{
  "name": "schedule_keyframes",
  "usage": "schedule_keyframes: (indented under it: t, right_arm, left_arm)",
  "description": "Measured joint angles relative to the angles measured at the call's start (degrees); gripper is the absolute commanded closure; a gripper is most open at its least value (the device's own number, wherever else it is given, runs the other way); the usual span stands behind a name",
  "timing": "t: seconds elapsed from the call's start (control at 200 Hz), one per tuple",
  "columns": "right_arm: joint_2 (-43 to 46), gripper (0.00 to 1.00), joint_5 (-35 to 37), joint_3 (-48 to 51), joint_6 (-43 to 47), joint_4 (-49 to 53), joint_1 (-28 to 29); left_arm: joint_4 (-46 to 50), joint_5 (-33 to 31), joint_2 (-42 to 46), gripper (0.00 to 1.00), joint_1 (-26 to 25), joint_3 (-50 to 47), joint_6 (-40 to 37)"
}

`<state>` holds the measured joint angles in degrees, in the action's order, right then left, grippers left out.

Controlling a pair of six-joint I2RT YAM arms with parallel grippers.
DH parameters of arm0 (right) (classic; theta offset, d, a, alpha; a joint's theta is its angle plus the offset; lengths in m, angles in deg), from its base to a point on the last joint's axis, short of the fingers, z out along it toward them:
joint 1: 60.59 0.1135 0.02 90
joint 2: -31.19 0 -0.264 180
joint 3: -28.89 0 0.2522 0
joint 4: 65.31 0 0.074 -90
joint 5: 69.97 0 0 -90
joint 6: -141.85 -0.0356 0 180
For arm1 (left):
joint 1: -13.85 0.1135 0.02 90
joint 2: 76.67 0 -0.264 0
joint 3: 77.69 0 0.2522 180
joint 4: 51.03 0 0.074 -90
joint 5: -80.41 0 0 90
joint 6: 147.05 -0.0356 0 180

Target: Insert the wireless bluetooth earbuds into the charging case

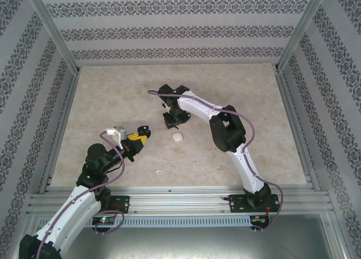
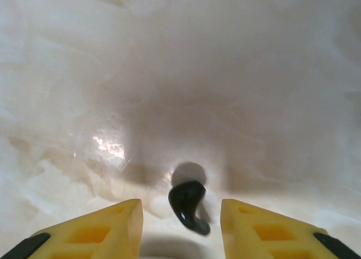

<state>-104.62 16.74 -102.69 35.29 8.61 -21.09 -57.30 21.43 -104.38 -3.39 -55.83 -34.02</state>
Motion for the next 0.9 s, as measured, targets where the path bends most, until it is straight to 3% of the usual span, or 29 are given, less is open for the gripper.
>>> schedule_keyframes:
  t: [0.275,0.49,0.899]
  right_arm:
    - [-2.45,0.63,0.35,-12.13,4.17,7.21,0.0]
    - [-10.29,0.61,0.28,-21.86,8.28,13.81,0.02]
    - [-12.87,0.63,0.26,-22.69,10.4,17.27,0.04]
  left_arm:
    - [0.02,0.0,0.0,1.0,0.0,0.0,0.02]
    - [0.02,0.0,0.0,1.0,0.0,0.0,0.02]
    - [0.02,0.0,-0.17,1.0,0.0,0.0,0.17]
